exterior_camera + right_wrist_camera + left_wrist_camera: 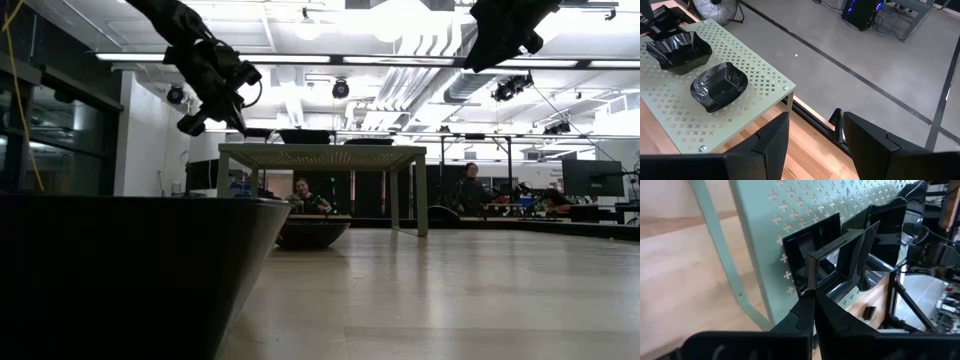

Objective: Pick & Place Mini shaped plates
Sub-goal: Stack the square shaped plate on top of the square shaped plate on the shelf

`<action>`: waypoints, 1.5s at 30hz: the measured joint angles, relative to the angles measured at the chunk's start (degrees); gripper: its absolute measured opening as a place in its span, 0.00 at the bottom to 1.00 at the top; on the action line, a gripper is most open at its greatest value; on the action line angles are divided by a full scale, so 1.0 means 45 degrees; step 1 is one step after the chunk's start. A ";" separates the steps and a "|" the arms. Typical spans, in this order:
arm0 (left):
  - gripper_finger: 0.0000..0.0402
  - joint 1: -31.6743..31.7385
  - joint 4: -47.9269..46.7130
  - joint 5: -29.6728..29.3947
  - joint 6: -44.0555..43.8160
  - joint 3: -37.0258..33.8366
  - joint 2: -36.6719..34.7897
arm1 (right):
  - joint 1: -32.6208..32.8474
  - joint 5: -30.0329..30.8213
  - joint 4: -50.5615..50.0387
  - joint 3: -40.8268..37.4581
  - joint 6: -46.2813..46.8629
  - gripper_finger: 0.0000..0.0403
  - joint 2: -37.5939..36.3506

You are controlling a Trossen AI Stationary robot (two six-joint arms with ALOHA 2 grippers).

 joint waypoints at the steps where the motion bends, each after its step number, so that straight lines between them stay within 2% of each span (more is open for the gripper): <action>1: 0.00 -0.0057 -0.0005 -0.0092 -0.0085 0.0000 0.0000 | 0.0000 0.0000 0.0000 0.0000 0.0000 0.45 0.0000; 17: 0.00 -0.0212 0.0608 -0.0708 -0.1651 0.0000 0.0039 | 0.0005 -0.0196 0.0000 0.0000 -0.0034 0.45 0.0000; 21: 0.00 -0.0215 0.0586 -0.0478 -0.1669 0.0000 0.0044 | 0.0005 -0.0196 0.0000 0.0000 -0.0065 0.45 0.0000; 24: 0.00 -0.0444 0.0573 -0.0928 -0.1753 0.0000 0.0044 | 0.0005 -0.0196 0.0000 0.0000 -0.0078 0.45 0.0000; 45: 0.00 -0.0706 0.0540 -0.1378 -0.2000 0.0000 0.0049 | 0.0005 -0.0296 -0.0081 0.0000 -0.0133 0.45 0.0000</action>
